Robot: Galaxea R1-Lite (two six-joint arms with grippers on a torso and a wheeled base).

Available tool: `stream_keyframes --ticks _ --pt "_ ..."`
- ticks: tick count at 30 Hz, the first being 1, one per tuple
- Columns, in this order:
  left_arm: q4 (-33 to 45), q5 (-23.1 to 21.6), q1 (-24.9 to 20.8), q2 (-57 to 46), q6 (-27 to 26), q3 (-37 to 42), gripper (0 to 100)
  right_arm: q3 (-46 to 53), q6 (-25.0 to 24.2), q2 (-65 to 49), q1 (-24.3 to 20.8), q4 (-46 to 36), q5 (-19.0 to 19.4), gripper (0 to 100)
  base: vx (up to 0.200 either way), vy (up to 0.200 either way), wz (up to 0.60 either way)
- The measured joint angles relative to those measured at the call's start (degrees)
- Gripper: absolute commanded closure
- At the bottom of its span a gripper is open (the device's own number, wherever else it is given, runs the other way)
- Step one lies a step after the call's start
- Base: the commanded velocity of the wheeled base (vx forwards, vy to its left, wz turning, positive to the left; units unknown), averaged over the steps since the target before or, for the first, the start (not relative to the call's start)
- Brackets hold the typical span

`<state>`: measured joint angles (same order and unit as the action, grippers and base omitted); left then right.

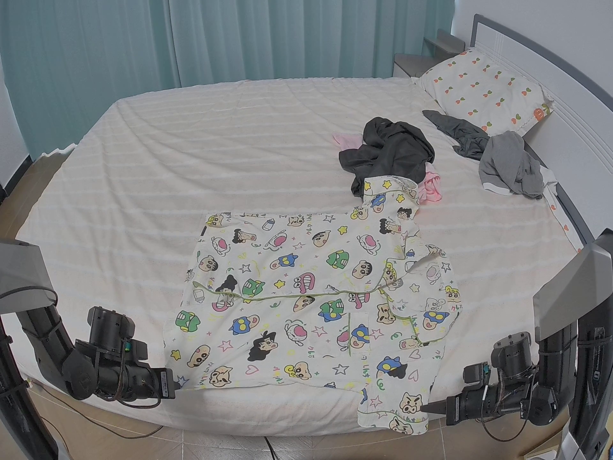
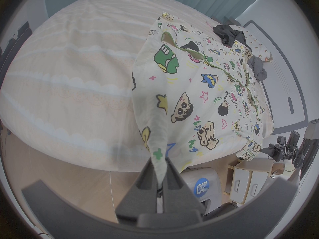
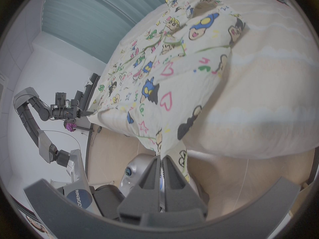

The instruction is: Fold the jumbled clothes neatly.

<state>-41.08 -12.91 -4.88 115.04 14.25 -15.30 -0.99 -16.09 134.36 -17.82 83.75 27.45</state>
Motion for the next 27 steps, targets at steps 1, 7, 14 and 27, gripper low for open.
stream_keyframes --ticks 1,7,14,27 --pt "-0.1 0.0 0.1 -0.1 0.0 0.0 100 0.0 -0.2 0.2 0.1 1.0 -0.1 100 0.0 0.0 0.0" --pt "-0.3 -0.1 0.2 0.0 0.0 -0.4 100 0.0 -0.2 2.9 1.0 5.1 -3.2 0 0.0 0.0 0.0" --pt "-0.8 -0.2 0.2 1.1 0.1 -0.9 100 -0.4 -0.4 4.8 1.4 5.2 -3.3 0 0.0 0.0 0.0" --pt "-1.4 -2.3 0.3 2.0 1.2 -0.9 100 -7.1 -6.2 4.1 -6.4 2.8 -3.0 0 0.0 0.0 0.0"
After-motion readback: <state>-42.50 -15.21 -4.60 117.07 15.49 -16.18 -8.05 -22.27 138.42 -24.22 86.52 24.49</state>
